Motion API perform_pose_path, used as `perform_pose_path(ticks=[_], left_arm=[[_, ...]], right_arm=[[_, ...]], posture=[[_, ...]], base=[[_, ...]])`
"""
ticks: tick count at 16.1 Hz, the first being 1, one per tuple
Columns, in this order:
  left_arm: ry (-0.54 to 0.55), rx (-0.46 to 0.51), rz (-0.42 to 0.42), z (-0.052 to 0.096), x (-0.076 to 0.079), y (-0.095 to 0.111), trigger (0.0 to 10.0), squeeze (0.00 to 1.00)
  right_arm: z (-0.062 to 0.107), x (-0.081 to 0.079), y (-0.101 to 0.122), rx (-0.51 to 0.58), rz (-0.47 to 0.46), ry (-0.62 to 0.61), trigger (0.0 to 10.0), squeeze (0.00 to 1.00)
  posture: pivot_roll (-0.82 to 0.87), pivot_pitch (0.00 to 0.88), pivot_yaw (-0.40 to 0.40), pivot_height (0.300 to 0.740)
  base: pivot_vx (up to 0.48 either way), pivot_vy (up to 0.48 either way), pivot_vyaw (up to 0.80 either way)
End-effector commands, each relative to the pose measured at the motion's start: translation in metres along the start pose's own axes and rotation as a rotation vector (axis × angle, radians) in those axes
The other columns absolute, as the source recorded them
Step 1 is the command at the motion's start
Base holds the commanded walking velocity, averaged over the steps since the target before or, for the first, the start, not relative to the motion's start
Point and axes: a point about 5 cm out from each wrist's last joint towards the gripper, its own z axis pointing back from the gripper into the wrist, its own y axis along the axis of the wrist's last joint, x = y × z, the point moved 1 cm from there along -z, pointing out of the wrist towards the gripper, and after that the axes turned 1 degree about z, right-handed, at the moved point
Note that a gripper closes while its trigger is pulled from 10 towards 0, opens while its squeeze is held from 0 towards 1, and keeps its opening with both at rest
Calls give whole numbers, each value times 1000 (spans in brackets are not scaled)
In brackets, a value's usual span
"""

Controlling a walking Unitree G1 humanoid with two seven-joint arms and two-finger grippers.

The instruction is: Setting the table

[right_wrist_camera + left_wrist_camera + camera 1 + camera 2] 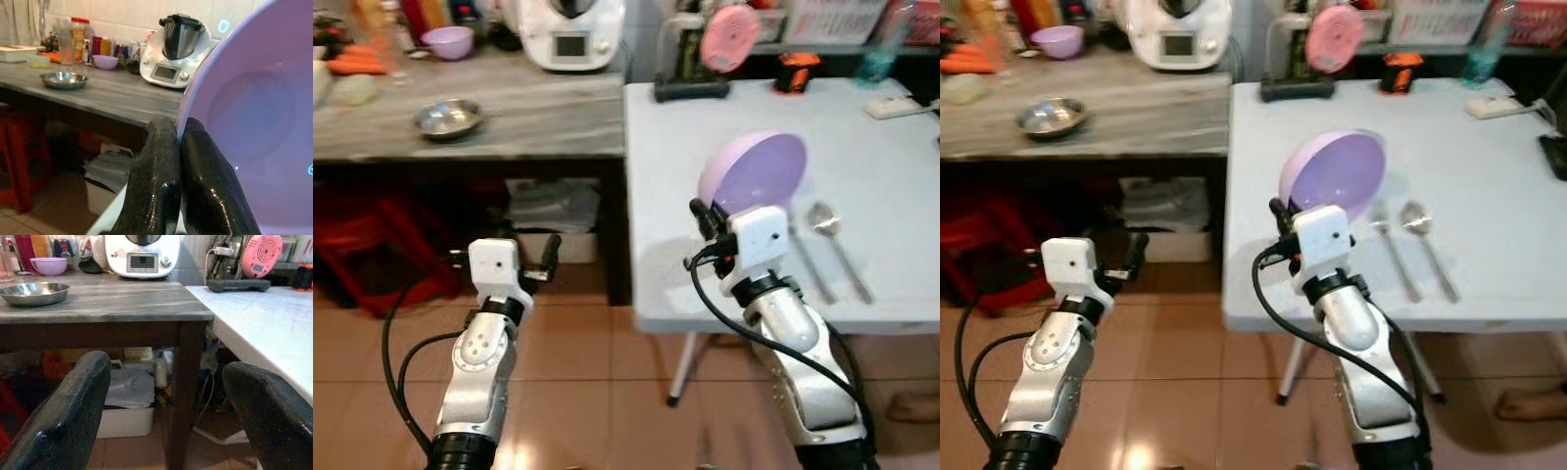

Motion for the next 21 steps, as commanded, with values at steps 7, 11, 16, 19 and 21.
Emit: perform_pose_path(ticks=[7,11,16,19,21], left_arm=[[-24,-2,-4,0,5,-2,10000,0],[-26,-2,-11,-1,5,-2,10000,0],[-24,-1,-15,-2,5,-2,10000,0],[-20,-1,-17,-2,5,-3,10000,0],[-17,-4,-16,-2,5,-4,10000,0]], right_arm=[[2,3,4,19,14,1,10000,0],[2,3,4,22,18,6,10000,0],[2,2,5,27,23,16,10000,0],[2,3,5,26,23,18,10000,0],[2,2,4,25,24,21,10000,0]], posture=[[-71,71,53,740],[-71,69,54,740],[-72,64,53,740],[-74,65,53,740],[-75,70,52,740]], base=[[0,406,0],[0,406,0],[0,404,0],[0,405,0],[0,403,0]])
